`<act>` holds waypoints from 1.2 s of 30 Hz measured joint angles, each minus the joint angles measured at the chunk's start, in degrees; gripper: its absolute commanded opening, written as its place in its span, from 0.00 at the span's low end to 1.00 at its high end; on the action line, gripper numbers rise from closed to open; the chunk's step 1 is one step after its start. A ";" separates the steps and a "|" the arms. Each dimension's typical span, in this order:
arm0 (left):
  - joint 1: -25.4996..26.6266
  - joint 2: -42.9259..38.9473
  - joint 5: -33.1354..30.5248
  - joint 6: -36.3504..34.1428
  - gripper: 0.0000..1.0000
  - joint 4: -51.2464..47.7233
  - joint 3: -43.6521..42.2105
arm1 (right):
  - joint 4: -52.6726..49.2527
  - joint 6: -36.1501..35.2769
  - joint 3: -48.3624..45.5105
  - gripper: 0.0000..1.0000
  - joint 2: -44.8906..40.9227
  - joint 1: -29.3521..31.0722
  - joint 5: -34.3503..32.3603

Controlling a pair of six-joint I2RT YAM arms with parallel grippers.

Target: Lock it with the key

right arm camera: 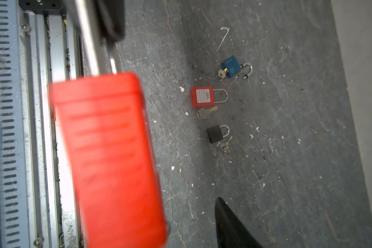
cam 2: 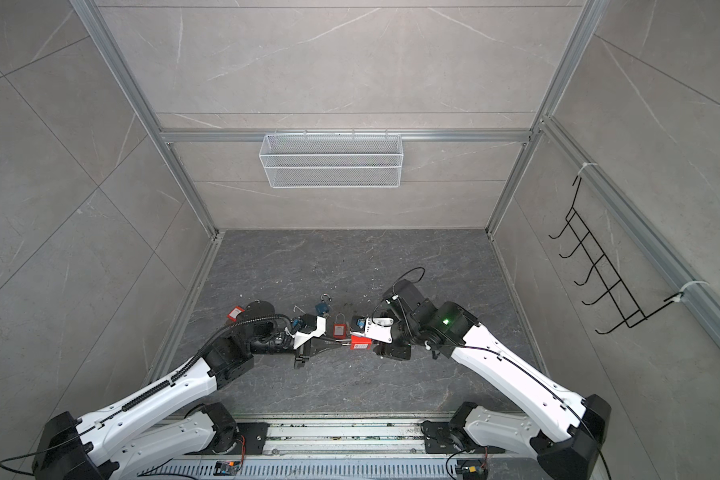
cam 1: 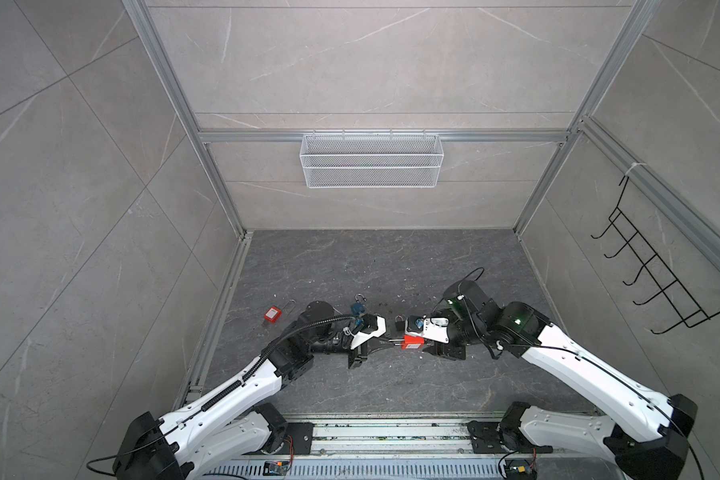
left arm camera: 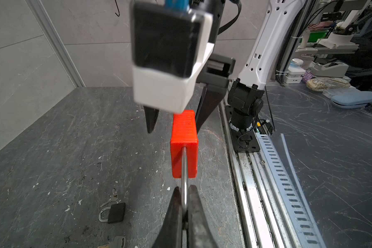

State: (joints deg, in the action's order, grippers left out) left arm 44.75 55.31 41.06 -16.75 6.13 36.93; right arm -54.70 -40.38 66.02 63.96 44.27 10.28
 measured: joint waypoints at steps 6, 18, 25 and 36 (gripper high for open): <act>0.00 -0.13 0.02 -0.15 0.00 -0.13 0.00 | -7.78 -0.61 3.56 0.55 -0.22 0.46 1.14; 0.00 0.24 0.22 -0.31 0.00 -0.98 0.00 | -11.96 -1.40 11.87 0.35 6.34 0.50 5.42; 0.00 0.24 0.24 -0.68 0.00 -1.18 0.00 | -13.25 -2.47 11.89 0.24 6.86 0.50 5.60; 0.00 0.24 0.22 -2.45 0.00 -4.59 0.02 | -12.72 -3.39 11.87 0.10 7.08 0.61 6.49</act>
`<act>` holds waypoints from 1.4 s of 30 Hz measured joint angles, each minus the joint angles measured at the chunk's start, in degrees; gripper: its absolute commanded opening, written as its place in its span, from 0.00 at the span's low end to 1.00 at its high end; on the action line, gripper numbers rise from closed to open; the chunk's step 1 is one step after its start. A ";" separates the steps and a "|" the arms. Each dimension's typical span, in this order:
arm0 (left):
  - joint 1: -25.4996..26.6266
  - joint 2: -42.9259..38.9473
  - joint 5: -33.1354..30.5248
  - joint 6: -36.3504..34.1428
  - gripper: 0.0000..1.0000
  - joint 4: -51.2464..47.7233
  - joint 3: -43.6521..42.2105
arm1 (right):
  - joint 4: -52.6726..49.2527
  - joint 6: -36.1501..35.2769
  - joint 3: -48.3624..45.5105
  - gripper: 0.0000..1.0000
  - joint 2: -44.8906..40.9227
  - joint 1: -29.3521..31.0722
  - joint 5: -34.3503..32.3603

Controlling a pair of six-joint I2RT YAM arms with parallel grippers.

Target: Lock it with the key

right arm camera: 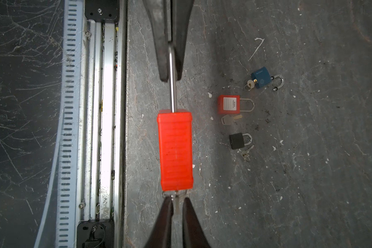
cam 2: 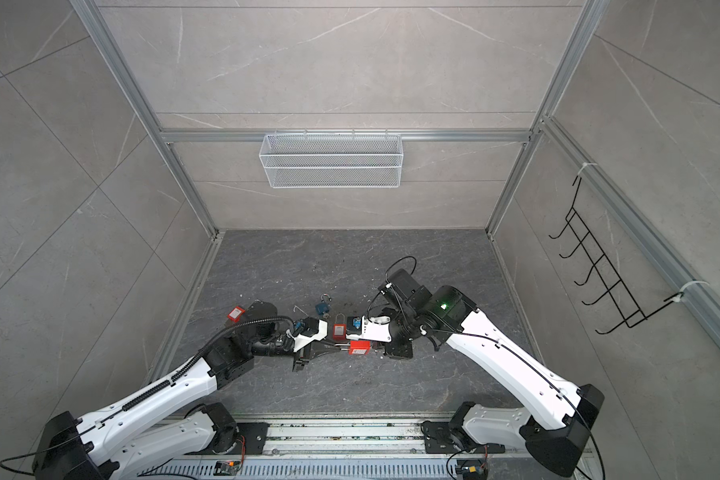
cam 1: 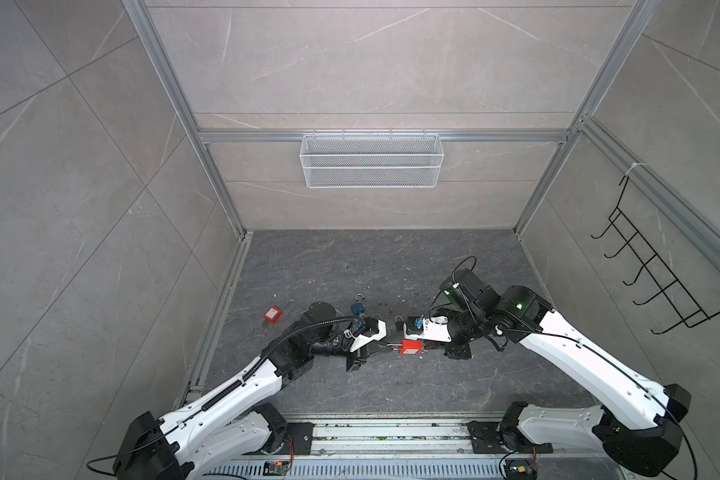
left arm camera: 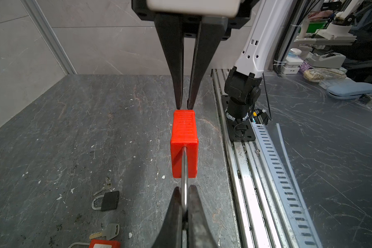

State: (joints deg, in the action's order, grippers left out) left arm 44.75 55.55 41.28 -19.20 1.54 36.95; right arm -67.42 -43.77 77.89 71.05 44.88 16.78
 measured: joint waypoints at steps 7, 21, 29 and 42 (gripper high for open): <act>0.00 -0.13 0.00 -0.63 0.00 -0.52 0.00 | 0.42 -0.85 -0.15 0.23 0.96 0.02 0.42; 0.00 -0.13 -0.02 -0.98 0.00 -1.36 0.00 | 0.66 -1.05 -0.70 0.25 2.89 0.00 1.03; 0.00 -0.15 -0.09 -1.01 0.00 -1.33 0.00 | 0.42 -1.07 -1.05 0.14 2.89 0.11 2.12; 0.02 -0.52 -0.55 -2.58 0.00 -3.28 0.81 | 0.31 -3.08 -2.16 0.00 2.32 0.17 1.57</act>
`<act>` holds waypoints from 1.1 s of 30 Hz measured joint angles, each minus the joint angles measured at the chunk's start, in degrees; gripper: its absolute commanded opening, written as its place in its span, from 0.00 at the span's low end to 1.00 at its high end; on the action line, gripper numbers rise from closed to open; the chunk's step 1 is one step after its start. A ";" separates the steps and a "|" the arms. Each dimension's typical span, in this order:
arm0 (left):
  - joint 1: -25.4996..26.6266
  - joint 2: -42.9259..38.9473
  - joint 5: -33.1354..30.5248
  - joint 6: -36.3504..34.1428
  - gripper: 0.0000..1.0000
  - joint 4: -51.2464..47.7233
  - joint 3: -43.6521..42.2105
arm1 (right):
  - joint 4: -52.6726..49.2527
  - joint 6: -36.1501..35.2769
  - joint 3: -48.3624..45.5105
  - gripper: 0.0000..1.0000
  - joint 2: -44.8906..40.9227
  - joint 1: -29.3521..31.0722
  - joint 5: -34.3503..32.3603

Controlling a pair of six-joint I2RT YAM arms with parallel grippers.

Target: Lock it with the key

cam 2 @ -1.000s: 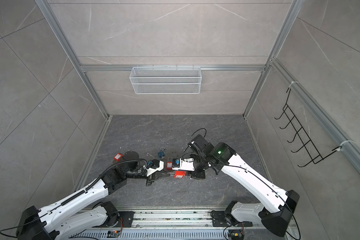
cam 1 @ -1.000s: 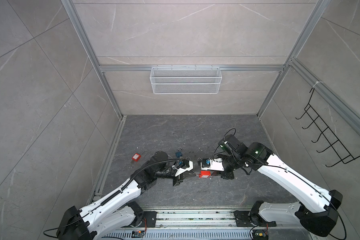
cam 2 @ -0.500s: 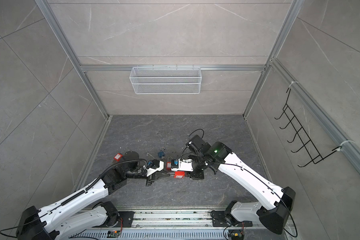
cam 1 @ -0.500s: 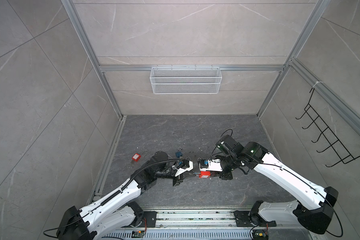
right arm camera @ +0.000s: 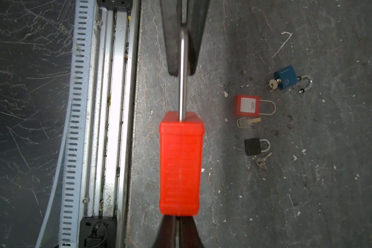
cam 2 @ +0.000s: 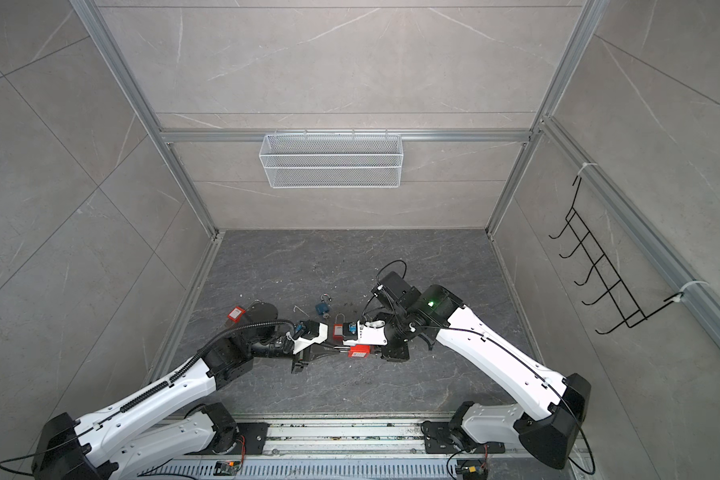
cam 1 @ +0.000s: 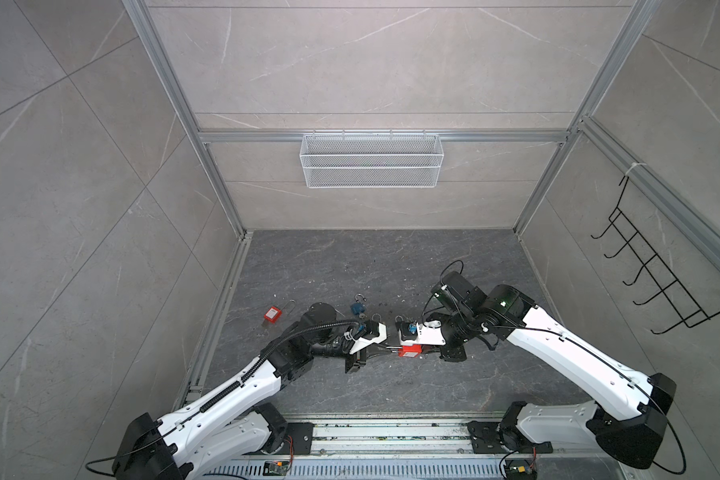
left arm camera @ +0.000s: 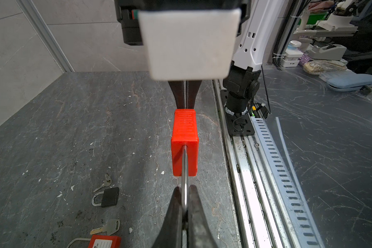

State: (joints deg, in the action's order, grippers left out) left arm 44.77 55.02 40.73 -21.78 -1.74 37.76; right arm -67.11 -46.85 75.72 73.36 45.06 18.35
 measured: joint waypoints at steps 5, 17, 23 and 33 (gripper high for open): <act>0.24 0.00 -0.85 -2.58 0.00 -3.72 2.29 | 0.52 -1.29 -1.66 0.00 -2.16 -1.57 -0.33; -0.68 -0.02 -4.17 -11.43 0.00 -19.08 7.96 | -0.42 -0.68 -6.14 0.00 -4.96 -7.58 -4.04; -4.37 7.50 -10.56 -22.29 0.00 -36.98 19.65 | 6.27 6.01 -8.74 0.00 -7.85 -8.44 -3.96; -7.69 21.31 -23.26 -30.08 0.00 -55.19 27.63 | 19.15 20.44 -15.87 0.00 -9.44 -8.44 -1.38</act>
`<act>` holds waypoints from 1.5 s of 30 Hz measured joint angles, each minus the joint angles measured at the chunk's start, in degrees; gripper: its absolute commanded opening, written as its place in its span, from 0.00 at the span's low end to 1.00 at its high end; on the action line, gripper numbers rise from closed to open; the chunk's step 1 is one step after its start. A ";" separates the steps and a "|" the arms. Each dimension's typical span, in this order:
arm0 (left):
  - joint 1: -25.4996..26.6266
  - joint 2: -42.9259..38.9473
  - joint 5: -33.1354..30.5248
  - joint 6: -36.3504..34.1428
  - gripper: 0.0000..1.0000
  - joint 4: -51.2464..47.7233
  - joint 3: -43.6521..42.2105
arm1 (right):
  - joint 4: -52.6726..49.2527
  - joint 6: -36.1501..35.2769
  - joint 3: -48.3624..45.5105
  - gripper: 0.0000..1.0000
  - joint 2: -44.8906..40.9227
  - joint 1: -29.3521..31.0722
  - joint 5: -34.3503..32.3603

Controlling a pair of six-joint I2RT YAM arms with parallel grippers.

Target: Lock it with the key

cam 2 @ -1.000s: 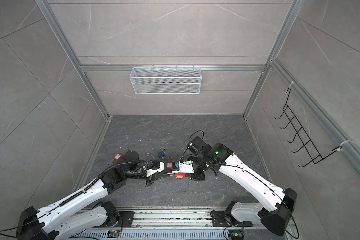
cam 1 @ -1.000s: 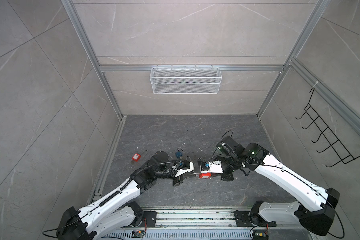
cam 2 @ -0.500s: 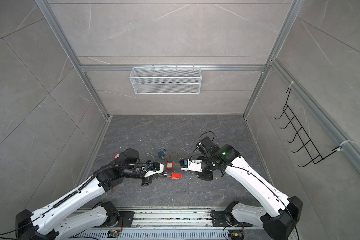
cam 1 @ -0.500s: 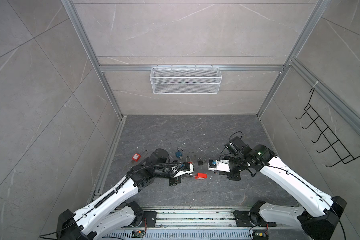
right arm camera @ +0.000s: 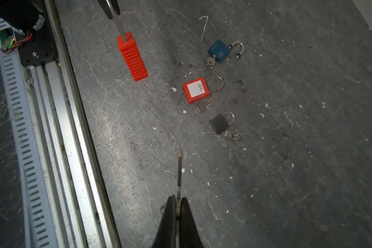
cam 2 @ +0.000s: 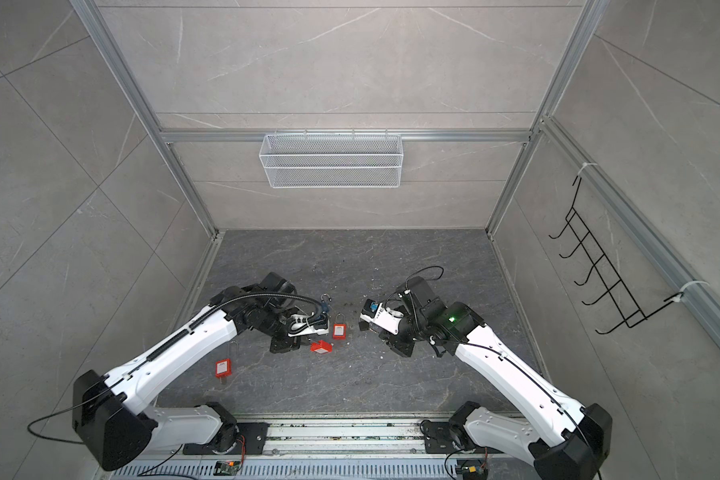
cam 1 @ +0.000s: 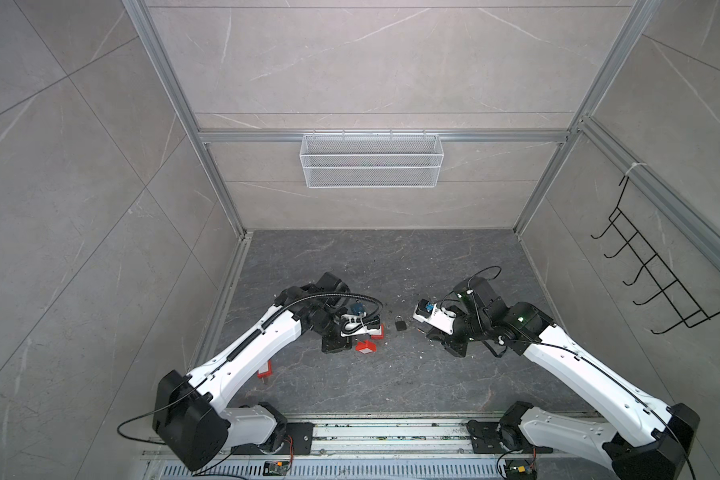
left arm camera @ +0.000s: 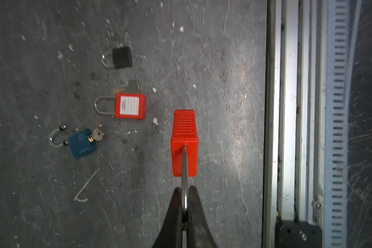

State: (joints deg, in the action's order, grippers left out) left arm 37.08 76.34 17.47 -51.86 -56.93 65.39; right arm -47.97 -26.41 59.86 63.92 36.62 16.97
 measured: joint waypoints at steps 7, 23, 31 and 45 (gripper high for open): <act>-0.35 9.86 -7.69 -0.90 0.00 -4.57 1.66 | 6.62 7.26 -5.97 0.00 -0.66 0.00 1.53; -0.39 28.37 -15.04 -0.11 0.00 -9.60 15.50 | 12.70 14.34 -12.74 0.00 -3.52 -0.02 4.98; -0.74 30.95 -16.31 0.42 0.11 -10.23 18.53 | 16.02 18.58 -13.05 0.00 -0.37 -0.02 7.56; -5.66 37.70 -15.28 1.40 0.28 -2.36 21.62 | 19.50 37.81 -12.70 0.00 6.27 0.00 4.96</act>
State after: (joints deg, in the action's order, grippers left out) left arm 31.42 114.04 2.20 -50.46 -59.29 87.00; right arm -28.47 11.40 47.16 70.19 36.62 21.93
